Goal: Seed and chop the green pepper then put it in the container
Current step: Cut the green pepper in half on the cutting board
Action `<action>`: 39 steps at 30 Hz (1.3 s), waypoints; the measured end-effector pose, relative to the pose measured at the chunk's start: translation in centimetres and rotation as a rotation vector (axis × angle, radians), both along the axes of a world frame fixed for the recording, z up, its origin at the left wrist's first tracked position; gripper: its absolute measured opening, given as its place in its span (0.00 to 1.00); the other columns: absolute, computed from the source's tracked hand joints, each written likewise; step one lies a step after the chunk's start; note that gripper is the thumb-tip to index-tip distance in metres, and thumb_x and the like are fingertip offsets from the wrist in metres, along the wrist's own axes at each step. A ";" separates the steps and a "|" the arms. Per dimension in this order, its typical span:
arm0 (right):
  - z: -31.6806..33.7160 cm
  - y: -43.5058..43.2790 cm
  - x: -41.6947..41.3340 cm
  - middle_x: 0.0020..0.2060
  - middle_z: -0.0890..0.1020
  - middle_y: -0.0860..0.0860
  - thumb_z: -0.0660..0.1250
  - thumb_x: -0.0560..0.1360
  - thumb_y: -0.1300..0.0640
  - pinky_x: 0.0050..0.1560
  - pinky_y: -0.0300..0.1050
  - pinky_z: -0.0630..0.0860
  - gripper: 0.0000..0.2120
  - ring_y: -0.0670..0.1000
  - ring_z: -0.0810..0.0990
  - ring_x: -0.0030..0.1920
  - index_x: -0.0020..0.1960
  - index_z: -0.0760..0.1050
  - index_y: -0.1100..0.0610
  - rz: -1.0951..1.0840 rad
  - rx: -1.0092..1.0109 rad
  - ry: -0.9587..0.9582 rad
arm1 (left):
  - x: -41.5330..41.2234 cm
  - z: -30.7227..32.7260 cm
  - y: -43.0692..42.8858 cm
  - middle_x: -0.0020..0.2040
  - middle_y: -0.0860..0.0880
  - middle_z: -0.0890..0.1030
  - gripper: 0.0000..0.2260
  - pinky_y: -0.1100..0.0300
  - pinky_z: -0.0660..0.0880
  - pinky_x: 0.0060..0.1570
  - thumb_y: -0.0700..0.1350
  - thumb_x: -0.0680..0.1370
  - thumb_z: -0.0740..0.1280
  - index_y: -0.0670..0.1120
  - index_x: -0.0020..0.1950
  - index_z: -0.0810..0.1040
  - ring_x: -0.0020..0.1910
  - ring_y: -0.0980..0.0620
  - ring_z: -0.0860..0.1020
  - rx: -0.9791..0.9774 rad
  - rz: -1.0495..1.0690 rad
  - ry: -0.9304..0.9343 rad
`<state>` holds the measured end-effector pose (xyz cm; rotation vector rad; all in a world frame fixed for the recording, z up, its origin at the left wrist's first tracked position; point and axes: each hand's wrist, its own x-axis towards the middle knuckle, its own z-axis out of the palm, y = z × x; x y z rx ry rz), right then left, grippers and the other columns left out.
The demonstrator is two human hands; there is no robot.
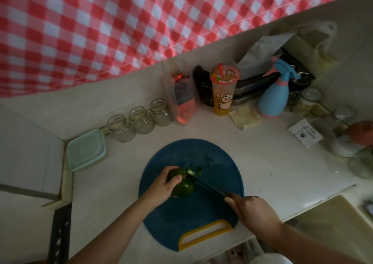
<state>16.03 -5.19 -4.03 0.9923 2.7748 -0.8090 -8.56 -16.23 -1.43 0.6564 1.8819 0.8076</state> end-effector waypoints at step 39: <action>1.1 11.8 -2.4 0.61 0.73 0.59 0.51 0.83 0.50 0.55 0.50 0.74 0.18 0.58 0.76 0.55 0.69 0.60 0.57 -0.044 0.259 -0.173 | -2.2 0.5 -1.1 0.61 0.56 0.70 0.40 0.64 0.69 0.59 0.49 0.62 0.79 0.59 0.67 0.60 0.59 0.57 0.72 0.014 -0.283 0.364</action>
